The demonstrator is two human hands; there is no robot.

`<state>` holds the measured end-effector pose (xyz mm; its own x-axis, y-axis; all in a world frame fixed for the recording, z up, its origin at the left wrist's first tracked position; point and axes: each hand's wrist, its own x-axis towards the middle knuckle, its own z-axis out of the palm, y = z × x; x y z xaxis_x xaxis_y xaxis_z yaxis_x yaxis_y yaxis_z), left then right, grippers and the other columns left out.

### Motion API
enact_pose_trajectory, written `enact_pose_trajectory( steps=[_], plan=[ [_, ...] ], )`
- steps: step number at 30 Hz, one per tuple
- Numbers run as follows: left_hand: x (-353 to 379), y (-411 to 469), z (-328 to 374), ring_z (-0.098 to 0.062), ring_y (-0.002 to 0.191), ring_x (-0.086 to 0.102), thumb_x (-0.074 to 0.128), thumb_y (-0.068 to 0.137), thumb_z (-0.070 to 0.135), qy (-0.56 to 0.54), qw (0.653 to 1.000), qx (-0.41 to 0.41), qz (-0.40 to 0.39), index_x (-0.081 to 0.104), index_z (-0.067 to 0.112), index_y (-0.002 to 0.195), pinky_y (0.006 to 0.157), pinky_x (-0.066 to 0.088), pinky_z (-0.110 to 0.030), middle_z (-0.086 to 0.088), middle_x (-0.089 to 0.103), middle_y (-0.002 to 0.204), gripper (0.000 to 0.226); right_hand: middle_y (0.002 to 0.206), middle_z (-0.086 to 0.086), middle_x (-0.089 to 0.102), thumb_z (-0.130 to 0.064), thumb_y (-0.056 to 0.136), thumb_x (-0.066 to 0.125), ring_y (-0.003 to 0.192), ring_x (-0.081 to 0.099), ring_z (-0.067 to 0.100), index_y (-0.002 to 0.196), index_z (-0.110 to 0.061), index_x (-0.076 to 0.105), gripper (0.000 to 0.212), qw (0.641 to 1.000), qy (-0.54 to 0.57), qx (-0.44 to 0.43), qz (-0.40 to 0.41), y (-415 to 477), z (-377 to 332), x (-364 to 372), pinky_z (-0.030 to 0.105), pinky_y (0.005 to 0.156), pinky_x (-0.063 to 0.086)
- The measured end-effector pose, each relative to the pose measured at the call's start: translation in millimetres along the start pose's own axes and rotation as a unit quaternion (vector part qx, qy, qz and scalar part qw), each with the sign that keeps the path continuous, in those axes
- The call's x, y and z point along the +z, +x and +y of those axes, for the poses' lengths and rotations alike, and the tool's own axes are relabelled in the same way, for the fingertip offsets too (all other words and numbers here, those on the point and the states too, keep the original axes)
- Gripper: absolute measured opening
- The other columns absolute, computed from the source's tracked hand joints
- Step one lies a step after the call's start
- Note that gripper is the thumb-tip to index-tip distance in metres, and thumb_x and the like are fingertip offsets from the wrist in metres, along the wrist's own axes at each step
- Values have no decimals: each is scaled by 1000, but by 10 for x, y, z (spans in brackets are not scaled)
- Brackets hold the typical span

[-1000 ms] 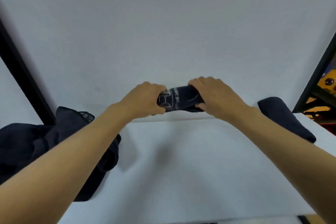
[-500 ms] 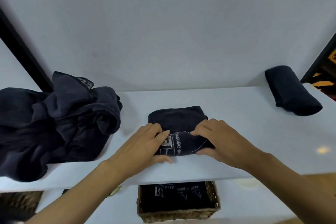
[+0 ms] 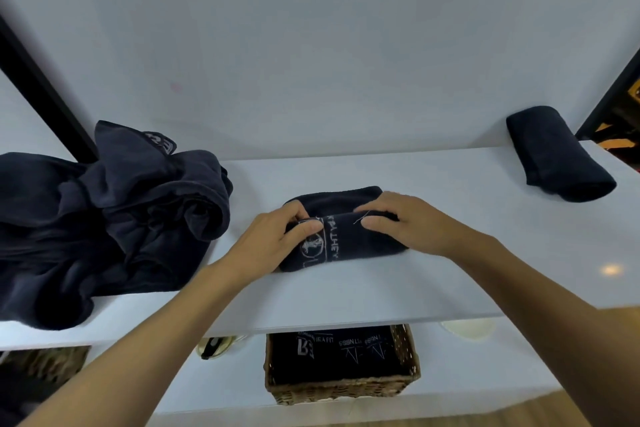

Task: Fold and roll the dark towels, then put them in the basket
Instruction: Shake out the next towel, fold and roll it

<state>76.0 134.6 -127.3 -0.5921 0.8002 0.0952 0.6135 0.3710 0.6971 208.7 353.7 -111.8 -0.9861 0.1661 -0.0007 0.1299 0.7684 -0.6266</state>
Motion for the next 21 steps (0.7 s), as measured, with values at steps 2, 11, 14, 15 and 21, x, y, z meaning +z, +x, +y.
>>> enact_pose_trajectory(
  steps=[2, 11, 14, 15, 21],
  plan=[
    [-30, 73, -12, -5, 68, 55, 51, 95, 45, 45, 999, 4, 12, 59, 21, 84, 61, 38, -17, 5, 62, 78, 27, 110, -8, 60, -31, 97, 56, 102, 55, 10, 119, -29, 65, 24, 986, -92, -80, 112, -28, -9, 67, 31, 92, 43],
    [21, 12, -77, -20, 87, 57, 48, 85, 63, 329, 908, 223, 137, 67, 12, 108, 77, 49, -34, -1, 64, 101, 58, 120, -8, 64, -29, 79, 78, 108, 57, 15, 122, -22, 62, 46, 969, -166, -153, 100, 36, 122, 131, 34, 96, 44],
    [-13, 69, -161, -19, 98, 56, 62, 78, 61, 331, 927, 162, 65, 58, 16, 125, 83, 45, -31, 2, 61, 111, 65, 109, -19, 65, -27, 84, 73, 99, 59, 0, 117, -31, 65, 34, 998, -7, -55, 43, 222, 38, -60, 20, 86, 44],
    [-61, 136, -140, -16, 95, 54, 67, 78, 57, 278, 952, 123, 37, 59, 20, 121, 80, 43, -29, 6, 61, 106, 58, 107, -21, 66, -26, 85, 73, 97, 60, -3, 114, -32, 66, 31, 999, 27, -33, 27, 283, 23, -107, 18, 83, 44],
    [-409, 547, -110, -12, 77, 63, 74, 80, 43, 3, 992, -62, -109, 70, 20, 92, 75, 48, -30, 4, 69, 81, 26, 119, -13, 63, -39, 87, 69, 109, 56, 8, 120, -27, 64, 35, 985, -84, -87, 124, 337, 9, -22, 23, 93, 41]
  ],
)
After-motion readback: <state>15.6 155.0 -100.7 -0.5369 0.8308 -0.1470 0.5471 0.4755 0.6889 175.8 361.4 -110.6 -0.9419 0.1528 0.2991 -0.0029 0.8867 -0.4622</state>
